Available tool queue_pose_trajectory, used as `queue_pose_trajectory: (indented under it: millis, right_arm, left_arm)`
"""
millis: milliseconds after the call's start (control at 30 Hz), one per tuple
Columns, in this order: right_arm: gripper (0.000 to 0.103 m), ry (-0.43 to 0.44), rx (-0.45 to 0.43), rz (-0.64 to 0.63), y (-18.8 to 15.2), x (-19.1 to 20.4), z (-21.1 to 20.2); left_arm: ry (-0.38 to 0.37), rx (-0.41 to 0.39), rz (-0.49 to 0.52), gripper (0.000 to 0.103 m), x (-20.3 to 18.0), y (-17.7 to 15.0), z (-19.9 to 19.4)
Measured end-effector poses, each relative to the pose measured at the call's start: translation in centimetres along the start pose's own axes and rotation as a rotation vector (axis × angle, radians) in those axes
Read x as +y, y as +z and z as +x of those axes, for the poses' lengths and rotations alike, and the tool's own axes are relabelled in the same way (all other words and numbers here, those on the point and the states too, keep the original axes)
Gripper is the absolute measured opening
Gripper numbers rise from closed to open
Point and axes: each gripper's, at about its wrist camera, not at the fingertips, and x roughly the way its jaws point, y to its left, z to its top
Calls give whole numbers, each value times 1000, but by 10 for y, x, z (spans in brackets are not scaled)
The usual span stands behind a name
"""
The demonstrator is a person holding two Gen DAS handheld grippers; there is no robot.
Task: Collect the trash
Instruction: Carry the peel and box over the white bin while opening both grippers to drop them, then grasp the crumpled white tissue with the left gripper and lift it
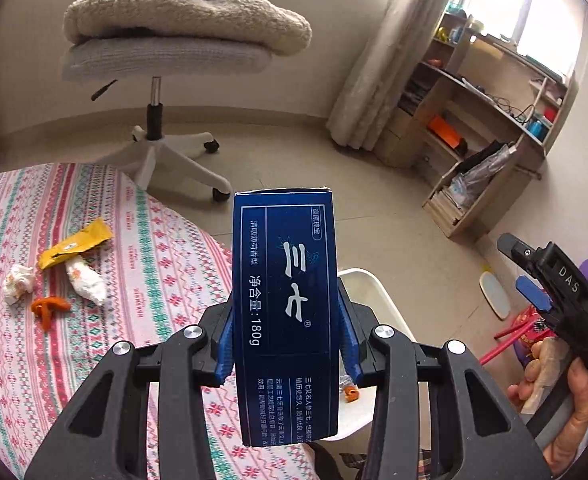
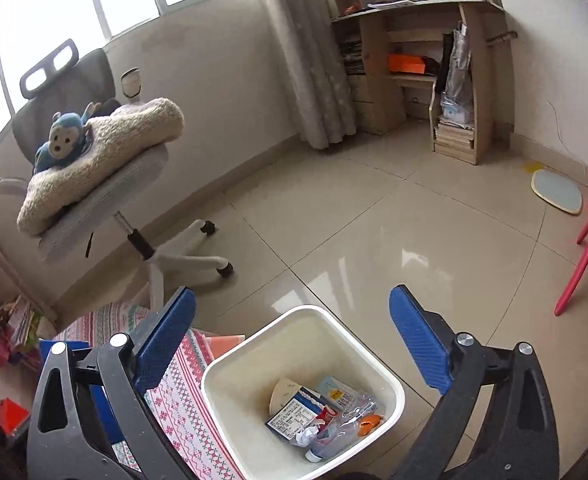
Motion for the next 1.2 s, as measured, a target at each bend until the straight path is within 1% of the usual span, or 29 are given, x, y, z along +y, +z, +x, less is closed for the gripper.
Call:
queue_pose_trajectory:
  millis: [100, 200, 267, 300, 400, 433, 533, 633, 733, 867, 1100, 1167, 1200]
  right_arm:
    - [94, -3, -2, 46, 4, -9, 0]
    - [95, -7, -16, 68, 8, -13, -1]
    - [95, -6, -20, 74, 8, -13, -2]
    - [95, -5, -21, 73, 9, -13, -2]
    - [95, -10, -26, 52, 8, -7, -2]
    - [95, -11, -27, 46, 8, -5, -2]
    - [96, -8, -19, 22, 5, 6, 0]
    - [96, 7, 9, -24, -1, 27, 7]
    - [96, 29, 51, -75, -8, 54, 18]
    - [96, 66, 97, -161, -23, 98, 29]
    - [96, 127, 186, -291, -56, 167, 43]
    - [96, 141, 205, -322, -65, 184, 47]
    - [96, 146, 214, -336, -70, 192, 48]
  left_arm:
    - [-45, 65, -14, 42, -14, -5, 24]
    - [-71, 104, -22, 42, -26, -8, 44]
    - [-93, 149, -35, 48, -33, -11, 58]
    - [-97, 158, -37, 49, -35, -11, 61]
    - [-76, 144, -19, 51, -34, -12, 59]
    - [-62, 140, -10, 53, -32, -12, 58]
    - [-13, 120, 6, 55, -23, -8, 53]
    - [52, 90, 27, 61, -8, -4, 44]
    - [128, 65, 50, 66, 14, -2, 34]
    - [230, 57, 45, 68, 56, -1, 24]
    - [409, 133, 9, 68, 152, -4, 20]
    - [435, 160, -39, 68, 186, -8, 18]
    - [436, 174, -83, 68, 204, -10, 16]
